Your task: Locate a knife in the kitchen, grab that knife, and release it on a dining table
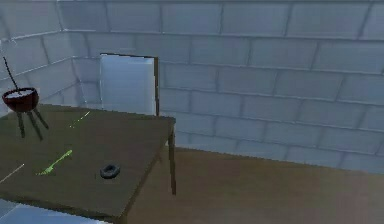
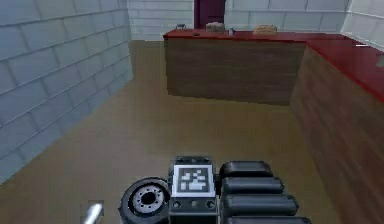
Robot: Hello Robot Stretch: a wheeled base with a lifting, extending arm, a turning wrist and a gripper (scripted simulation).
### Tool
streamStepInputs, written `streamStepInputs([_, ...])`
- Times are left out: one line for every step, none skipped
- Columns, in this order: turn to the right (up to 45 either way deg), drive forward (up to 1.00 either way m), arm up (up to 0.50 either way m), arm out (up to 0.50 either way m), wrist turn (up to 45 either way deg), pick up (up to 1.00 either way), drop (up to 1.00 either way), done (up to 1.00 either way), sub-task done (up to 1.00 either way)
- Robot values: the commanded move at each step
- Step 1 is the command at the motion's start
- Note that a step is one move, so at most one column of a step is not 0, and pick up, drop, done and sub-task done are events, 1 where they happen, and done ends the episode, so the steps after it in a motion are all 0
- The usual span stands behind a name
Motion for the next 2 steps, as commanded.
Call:
streamStepInputs([0.0, 0.25, 0.00, 0.00, 0.0, 0.00, 0.00, 0.00, 0.00])
streamStepInputs([-45.0, 0.00, 0.00, 0.00, 0.0, 0.00, 0.00, 0.00, 0.00])
